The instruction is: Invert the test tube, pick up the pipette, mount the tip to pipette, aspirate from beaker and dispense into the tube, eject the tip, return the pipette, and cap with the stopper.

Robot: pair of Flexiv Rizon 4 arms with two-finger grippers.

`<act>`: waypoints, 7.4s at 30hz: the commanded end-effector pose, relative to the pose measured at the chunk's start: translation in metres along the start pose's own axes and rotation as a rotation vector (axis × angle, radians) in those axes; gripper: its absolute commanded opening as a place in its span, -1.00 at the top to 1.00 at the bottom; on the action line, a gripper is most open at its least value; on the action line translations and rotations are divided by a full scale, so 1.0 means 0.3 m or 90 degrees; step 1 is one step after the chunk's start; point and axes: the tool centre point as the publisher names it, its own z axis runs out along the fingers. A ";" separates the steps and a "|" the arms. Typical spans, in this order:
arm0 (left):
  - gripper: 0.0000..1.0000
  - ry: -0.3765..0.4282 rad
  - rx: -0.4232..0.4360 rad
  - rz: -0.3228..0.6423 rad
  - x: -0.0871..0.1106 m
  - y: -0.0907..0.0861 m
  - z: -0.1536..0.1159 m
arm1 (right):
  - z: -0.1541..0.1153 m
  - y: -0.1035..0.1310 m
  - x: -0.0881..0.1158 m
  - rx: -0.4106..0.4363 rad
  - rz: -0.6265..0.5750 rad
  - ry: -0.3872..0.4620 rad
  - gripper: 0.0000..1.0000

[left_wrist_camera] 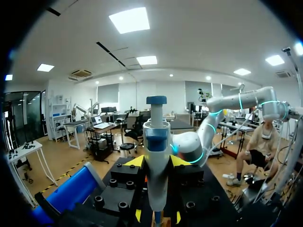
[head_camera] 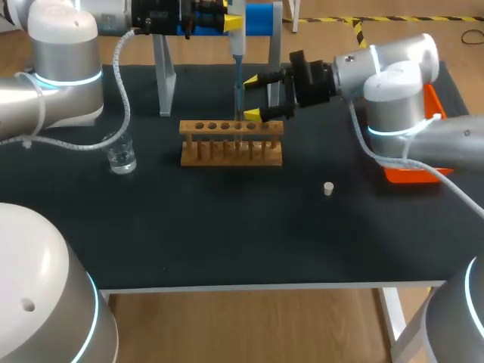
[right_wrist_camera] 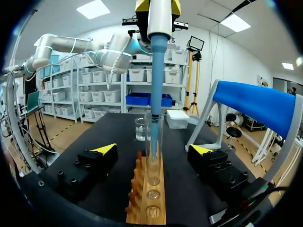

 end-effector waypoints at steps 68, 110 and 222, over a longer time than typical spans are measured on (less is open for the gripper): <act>1.00 0.002 -0.002 0.000 -0.002 -0.003 -0.002 | 0.139 -0.022 -0.009 0.158 0.007 -0.047 -1.00; 1.00 -0.013 -0.018 0.027 0.036 -0.089 0.008 | 0.139 -0.022 -0.009 0.158 0.007 -0.047 -1.00; 1.00 -0.121 -0.026 0.036 0.560 0.185 -0.141 | 0.139 -0.022 -0.009 0.158 0.007 -0.047 -1.00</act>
